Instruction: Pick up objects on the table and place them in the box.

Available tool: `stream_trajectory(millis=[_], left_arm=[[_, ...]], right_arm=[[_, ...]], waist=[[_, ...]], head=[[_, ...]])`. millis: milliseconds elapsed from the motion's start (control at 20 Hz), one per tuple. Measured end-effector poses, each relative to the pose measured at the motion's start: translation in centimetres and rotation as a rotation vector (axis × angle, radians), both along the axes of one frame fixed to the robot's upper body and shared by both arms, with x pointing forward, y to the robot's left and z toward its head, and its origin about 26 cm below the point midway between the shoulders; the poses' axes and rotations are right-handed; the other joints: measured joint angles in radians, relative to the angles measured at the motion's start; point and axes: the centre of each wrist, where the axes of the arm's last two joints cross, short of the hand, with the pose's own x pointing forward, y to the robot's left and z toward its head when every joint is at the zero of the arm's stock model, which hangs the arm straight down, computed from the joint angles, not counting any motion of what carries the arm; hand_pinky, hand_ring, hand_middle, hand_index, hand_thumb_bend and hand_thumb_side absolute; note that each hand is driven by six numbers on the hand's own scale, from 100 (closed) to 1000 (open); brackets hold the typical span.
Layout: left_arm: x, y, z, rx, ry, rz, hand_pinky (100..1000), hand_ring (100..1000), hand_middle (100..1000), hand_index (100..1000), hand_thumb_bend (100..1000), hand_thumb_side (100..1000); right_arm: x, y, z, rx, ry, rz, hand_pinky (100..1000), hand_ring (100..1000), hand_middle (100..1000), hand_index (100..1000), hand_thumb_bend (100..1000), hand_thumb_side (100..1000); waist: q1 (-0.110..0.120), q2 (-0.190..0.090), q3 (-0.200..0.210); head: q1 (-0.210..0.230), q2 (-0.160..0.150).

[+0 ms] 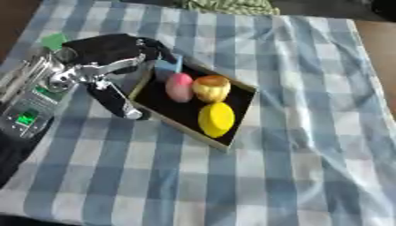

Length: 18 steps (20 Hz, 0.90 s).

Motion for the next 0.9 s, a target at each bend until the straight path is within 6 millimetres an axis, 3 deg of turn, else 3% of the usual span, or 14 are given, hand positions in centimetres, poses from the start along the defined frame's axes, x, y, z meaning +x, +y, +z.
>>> stream_trajectory(millis=[200, 450, 650, 900], left_arm=[[-1.0, 2.2, 2.7, -0.099, -0.055, 0.011, 911, 846, 813, 897, 512, 220], [-2.1, 7.4, 6.3, -0.218, -0.133, 0.128, 907, 845, 808, 878, 523, 195], [-1.8, 12.1, 7.0, -0.227, -0.155, 0.298, 908, 849, 812, 879, 558, 192], [-0.5, 17.0, 6.7, -0.202, -0.146, 0.500, 915, 853, 818, 902, 605, 236]], right_arm=[[0.0, -0.1, -0.2, 0.003, 0.004, -0.005, 803, 822, 647, 746, 100, 209], [0.0, -0.4, -0.4, 0.008, 0.007, -0.015, 803, 817, 647, 745, 100, 211], [-0.1, -0.5, -0.4, 0.011, 0.006, -0.023, 803, 815, 647, 745, 100, 212], [-0.1, -0.6, -0.4, 0.013, 0.003, -0.029, 802, 814, 647, 745, 100, 212]], waist=[[0.000, 0.000, 0.007], [0.000, 0.000, 0.019], [0.002, 0.000, 0.025], [0.002, 0.000, 0.027]], head=[[-0.008, 0.003], [-0.024, 0.003], [-0.036, 0.003], [-0.047, 0.001]])
